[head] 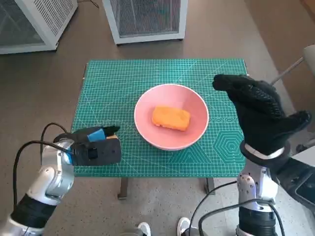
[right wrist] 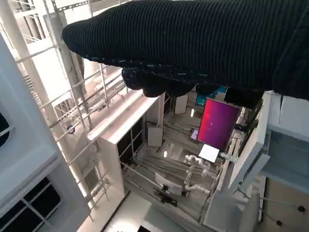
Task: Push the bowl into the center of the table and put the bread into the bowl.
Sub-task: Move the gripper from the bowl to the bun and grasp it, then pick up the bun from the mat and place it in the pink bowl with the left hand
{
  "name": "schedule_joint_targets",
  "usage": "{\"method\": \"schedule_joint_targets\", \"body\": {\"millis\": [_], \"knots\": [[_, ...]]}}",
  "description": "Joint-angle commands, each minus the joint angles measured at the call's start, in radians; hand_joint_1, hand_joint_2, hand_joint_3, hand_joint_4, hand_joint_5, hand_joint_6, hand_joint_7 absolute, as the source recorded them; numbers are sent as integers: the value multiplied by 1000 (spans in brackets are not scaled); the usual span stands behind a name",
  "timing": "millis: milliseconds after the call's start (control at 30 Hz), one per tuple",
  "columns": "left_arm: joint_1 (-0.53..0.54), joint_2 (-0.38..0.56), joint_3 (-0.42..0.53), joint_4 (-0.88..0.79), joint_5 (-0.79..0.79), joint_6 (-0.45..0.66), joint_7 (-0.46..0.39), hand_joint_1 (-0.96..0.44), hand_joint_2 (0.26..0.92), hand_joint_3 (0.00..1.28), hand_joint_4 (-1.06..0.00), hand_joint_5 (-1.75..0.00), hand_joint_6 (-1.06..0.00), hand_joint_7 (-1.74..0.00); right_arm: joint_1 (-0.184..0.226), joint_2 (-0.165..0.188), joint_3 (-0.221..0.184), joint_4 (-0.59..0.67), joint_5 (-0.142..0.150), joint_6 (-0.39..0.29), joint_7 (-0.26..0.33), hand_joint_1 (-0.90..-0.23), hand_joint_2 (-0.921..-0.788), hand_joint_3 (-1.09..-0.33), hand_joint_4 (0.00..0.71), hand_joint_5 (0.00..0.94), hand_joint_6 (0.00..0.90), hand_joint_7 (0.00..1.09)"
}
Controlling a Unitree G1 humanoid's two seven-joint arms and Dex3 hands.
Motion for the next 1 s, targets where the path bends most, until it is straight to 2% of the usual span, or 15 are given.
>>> {"method": "schedule_joint_targets", "body": {"millis": [33, 100, 133, 167, 200, 233, 267, 300, 333, 433, 633, 833, 1000], "knots": [[-13, -27, -31, 68, 41, -11, 43, 27, 751, 20, -265, -38, -361, -53, 14, 5, 1, 5, 15, 18, 8, -424, -921, -438, 254, 5, 82, 507], [-12, -36, -40, 95, 57, -21, 70, 39, 765, 27, -334, -40, -425, -62, 15, 5, 0, 3, 17, 22, 9, -425, -921, -438, 254, 5, 81, 507], [-12, -39, -43, 106, 63, -27, 82, 43, 776, 33, -414, -65, -479, -79, 15, 5, -1, 3, 18, 23, 10, -425, -921, -439, 254, 4, 81, 508], [-10, -42, -46, 117, 71, -36, 99, 45, 780, 35, -443, -74, -498, -85, 15, 4, -2, 2, 19, 25, 11, -425, -921, -439, 254, 4, 81, 508], [-9, -44, -47, 125, 76, -43, 112, 48, 793, 42, -557, -125, -566, -116, 15, 4, -3, 2, 20, 26, 12, -425, -921, -439, 254, 4, 81, 508], [-7, -44, -48, 132, 80, -57, 129, 50, 798, 42, -593, -151, -584, -139, 15, 3, -4, 2, 22, 27, 13, -425, -921, -439, 254, 4, 81, 508], [-6, -44, -47, 139, 83, -68, 141, 114, 827, 53, -625, -394, -604, -248, 15, 3, -4, 2, 22, 27, 14, -426, -921, -440, 254, 4, 80, 509], [-5, -43, -46, 145, 85, -84, 157, 203, 861, 80, -621, -717, -582, -433, 15, 3, -5, 3, 22, 27, 13, -426, -921, -440, 254, 4, 80, 509], [-5, -42, -45, 152, 87, -96, 169, 131, 882, 90, -652, -883, -558, -724, 15, 3, -6, 4, 22, 27, 13, -426, -921, -440, 253, 4, 80, 510], [-2, -35, -34, 159, 82, -139, 198, 43, 908, 86, -696, -1081, -559, -1038, 15, 2, -7, 6, 20, 23, 15, -431, -921, -442, 253, 3, 78, 511], [6, -14, 2, 158, 52, -224, 232, 7, 918, 90, -689, -1200, -581, -1159, 13, 6, -5, 9, 21, 21, 18, -437, -921, -446, 251, 2, 77, 515], [8, 8, 62, 96, 20, -251, 222, 3, 910, 96, -696, -1149, -594, -1214, 11, 10, -6, 18, 17, 12, 23, -441, -921, -447, 251, 1, 74, 518], [-3, 25, 133, -32, -1, -219, 185, 3, 910, 85, -713, -1117, -606, -1216, 7, 13, -5, 25, 16, 8, 25, -448, -921, -449, 251, 1, 72, 522]]}}
